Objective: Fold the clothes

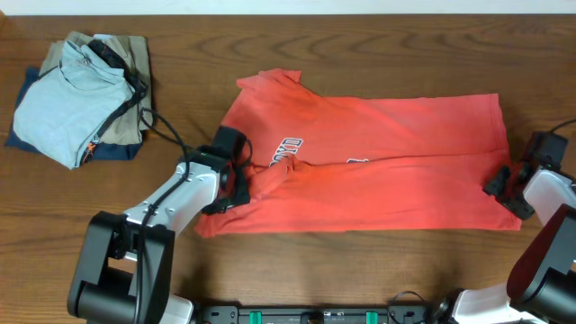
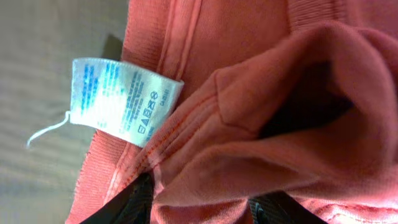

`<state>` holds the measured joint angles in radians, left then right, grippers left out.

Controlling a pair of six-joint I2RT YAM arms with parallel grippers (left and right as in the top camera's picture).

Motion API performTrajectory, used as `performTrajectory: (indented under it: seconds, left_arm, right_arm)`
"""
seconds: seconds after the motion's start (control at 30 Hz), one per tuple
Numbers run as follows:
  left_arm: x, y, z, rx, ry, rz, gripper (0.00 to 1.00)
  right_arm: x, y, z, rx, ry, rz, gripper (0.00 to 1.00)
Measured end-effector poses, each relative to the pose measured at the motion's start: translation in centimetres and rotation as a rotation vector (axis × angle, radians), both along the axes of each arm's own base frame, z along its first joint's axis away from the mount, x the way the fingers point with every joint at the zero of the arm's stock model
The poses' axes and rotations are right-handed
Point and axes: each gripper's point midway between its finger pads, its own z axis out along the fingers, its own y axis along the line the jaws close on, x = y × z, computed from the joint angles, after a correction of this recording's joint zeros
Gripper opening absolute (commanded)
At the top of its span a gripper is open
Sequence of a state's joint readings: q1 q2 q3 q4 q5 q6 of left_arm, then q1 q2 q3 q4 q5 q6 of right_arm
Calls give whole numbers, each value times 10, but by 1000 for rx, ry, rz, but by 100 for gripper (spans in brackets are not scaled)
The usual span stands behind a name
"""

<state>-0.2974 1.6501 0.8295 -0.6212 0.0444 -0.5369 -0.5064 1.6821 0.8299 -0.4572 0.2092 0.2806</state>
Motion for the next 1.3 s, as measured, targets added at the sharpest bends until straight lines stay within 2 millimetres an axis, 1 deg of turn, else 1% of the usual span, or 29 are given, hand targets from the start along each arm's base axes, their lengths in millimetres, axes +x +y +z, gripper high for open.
performTrajectory:
  seconds: [0.1, 0.23, 0.3, 0.33, 0.4, 0.43, 0.47, 0.5, 0.53, 0.6, 0.67, 0.73, 0.77, 0.83, 0.9, 0.97, 1.13, 1.3]
  left_arm:
    - [-8, -2, 0, -23, 35, 12, 51]
    - [-13, -4, 1, -38, 48, 14, 51]
    - [-20, -3, 2, -41, 61, 16, 51]
    - [-25, -2, 3, -39, 73, 15, 51]
    - [-30, 1, 7, -28, 73, 14, 51]
    - [-27, 2, 11, -22, 47, 10, 55]
    - [-21, 3, 17, -22, 9, 0, 64]
    - [-12, 1, 24, -29, -40, -13, 68]
    - [1, -1, 35, -37, -112, -37, 70]
    - [30, -8, 60, -63, -263, -71, 70]
    - [61, -16, 88, -85, -405, -108, 73]
    - [84, -23, 109, -97, -503, -136, 75]
    - [94, -26, 117, -101, -538, -146, 77]
    - [111, -29, 126, -101, -578, -160, 78]
    - [130, -30, 128, -100, -590, -173, 79]
    - [149, -32, 125, -110, -588, -192, 79]
    - [204, -32, 110, -166, -570, -211, 79]
    - [247, -26, 95, -214, -579, -203, 79]
  right_arm:
    - [-3, -2, 0, -1, 3, -16, 60]
    - [-4, -2, 1, 0, 3, -25, 61]
    - [-4, -2, 2, 2, 2, -29, 62]
    - [-6, -2, 2, 6, 3, -33, 63]
    - [-8, 0, 3, 15, 5, -34, 66]
    - [-10, 2, 4, 28, 4, -34, 67]
    - [-11, 5, 4, 43, -3, -29, 68]
    - [-10, 7, 6, 52, -15, -24, 68]
    - [-7, 10, 10, 67, -38, -14, 68]
    - [4, 16, 24, 87, -112, 19, 69]
    - [17, 22, 46, 99, -208, 63, 70]
    - [28, 28, 69, 101, -296, 111, 70]
    - [31, 31, 79, 101, -329, 134, 71]
    - [35, 37, 95, 103, -379, 171, 72]
    - [36, 44, 105, 106, -408, 204, 73]
    - [37, 48, 108, 118, -418, 222, 74]
    - [37, 62, 105, 155, -407, 259, 74]
    - [37, 66, 104, 166, -403, 275, 74]
